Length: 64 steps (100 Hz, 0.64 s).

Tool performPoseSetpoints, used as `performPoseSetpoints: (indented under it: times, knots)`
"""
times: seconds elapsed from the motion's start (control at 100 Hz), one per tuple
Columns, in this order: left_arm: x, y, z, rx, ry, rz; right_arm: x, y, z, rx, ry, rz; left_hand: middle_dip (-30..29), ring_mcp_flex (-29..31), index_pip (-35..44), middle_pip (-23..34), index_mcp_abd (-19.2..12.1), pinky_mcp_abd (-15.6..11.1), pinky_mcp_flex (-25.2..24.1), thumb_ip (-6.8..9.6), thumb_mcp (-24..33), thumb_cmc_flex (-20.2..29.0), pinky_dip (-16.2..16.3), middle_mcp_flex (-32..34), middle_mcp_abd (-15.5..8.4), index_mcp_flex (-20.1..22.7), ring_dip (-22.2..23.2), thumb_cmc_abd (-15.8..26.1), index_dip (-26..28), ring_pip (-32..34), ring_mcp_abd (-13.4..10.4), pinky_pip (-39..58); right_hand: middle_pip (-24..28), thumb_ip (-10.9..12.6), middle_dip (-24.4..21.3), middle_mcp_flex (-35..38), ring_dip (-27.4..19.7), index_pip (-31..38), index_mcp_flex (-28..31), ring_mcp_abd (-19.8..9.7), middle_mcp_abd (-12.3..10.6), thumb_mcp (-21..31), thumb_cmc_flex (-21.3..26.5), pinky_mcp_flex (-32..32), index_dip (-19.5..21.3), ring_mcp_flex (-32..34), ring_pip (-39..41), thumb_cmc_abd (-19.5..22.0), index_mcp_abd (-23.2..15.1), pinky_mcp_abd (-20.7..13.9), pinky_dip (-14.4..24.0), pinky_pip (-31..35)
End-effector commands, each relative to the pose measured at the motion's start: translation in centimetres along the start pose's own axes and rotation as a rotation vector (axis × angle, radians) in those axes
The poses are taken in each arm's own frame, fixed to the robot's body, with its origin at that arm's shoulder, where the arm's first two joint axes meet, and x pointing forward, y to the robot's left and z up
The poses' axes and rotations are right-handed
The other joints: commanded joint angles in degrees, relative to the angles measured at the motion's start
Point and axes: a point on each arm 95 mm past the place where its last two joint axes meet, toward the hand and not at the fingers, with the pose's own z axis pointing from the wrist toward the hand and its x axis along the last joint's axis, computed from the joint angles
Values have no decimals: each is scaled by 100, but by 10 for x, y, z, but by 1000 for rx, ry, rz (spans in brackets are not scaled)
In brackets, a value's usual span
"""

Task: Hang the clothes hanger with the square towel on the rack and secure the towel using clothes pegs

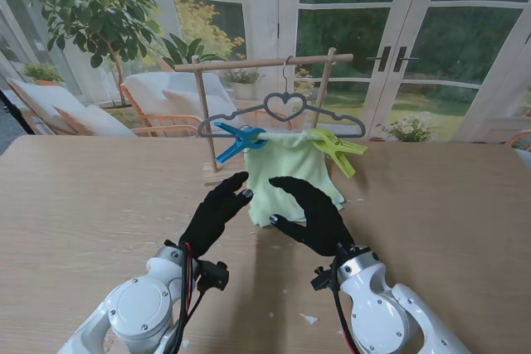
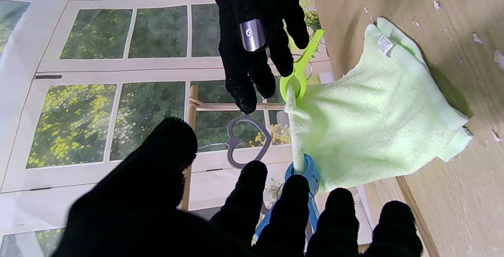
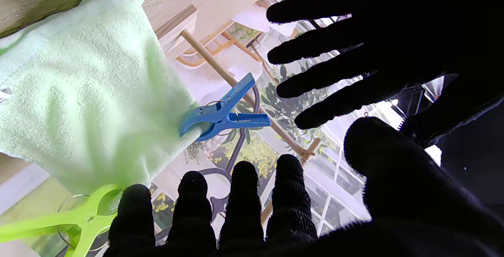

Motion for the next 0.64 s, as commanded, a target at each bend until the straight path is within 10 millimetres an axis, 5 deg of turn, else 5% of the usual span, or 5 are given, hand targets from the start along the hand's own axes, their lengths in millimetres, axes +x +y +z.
performPoseSetpoints:
  times: [0.0,0.63]
  knots:
    - [4,4,-2,-17,3,-16,1,-3,0,9,2,16,-43,-135,77,15,-234,-255,55,89,-140,78,-100,-91,-299,-151,-67,124,-41,-71,-212,-183,-111,192,-31,-137,-24,-145,-134,-262,-275,6,-155,-119,-3,-213,-105,198,-257,-193,3102,-155]
    - [8,-1,-8,-2,12,-31,7,-8,-3,5,16,26,-18,-133,100,44,-234,-317,74,90,-88,129,-286,-81,-280,-96,-152,79,-59,-84,-249,-215,-138,180,-33,-141,-9,-421,-72,-270,-245,22,-206,-113,180,-211,-120,187,-205,-169,3165,-180]
